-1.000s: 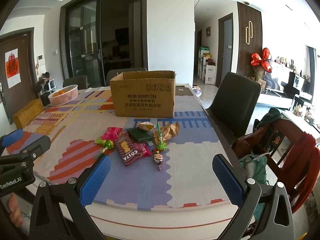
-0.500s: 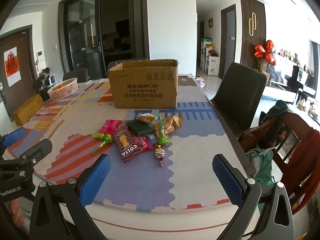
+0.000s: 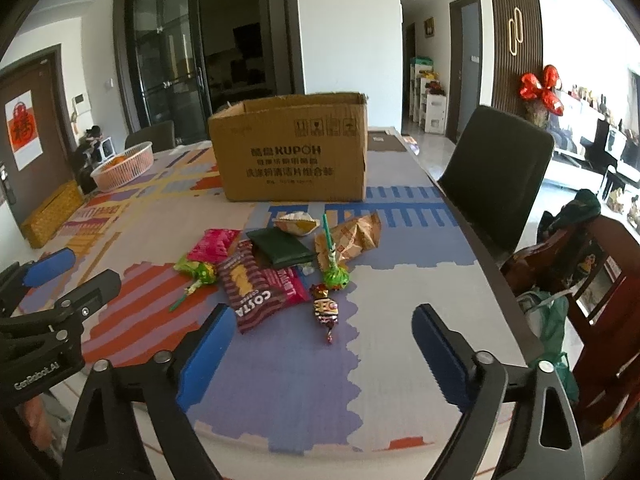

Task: Organize snacks
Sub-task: 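Reach the right tool to the wrapped candy and close on it while the left tool grasps the green lollipop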

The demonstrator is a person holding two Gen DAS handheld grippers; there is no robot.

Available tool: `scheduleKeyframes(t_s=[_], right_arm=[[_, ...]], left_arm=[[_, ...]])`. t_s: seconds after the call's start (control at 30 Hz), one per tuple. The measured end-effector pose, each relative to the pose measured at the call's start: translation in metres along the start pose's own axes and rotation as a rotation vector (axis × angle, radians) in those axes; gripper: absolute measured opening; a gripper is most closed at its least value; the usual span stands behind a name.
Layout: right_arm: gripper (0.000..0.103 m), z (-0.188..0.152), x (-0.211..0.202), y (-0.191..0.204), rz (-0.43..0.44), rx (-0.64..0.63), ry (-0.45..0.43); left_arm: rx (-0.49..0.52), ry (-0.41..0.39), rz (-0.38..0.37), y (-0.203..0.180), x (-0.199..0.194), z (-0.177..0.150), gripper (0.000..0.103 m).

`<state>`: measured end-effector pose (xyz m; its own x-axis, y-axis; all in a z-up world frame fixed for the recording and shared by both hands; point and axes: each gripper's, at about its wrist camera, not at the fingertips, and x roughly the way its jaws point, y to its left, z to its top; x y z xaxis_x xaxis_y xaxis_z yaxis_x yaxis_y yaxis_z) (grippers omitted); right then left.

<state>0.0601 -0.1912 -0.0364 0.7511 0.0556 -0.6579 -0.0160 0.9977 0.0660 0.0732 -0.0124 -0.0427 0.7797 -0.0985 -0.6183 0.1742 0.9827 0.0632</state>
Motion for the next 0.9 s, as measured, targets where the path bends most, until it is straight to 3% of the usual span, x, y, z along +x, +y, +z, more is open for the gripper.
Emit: scheduleKeyframes(t_s=[0.17,0.9], right_arm=[[0.078,0.002,0.017,-0.003,-0.003,0.007,0.035],[0.052,0.002,0.077,-0.005,0.013,0.024,0.202]], left_arm=[[0.021,0.026,-0.015,-0.002,0.019,0.002,0.064],[0.071,0.152,-0.064,-0.008,0.097,0.009,0.041]])
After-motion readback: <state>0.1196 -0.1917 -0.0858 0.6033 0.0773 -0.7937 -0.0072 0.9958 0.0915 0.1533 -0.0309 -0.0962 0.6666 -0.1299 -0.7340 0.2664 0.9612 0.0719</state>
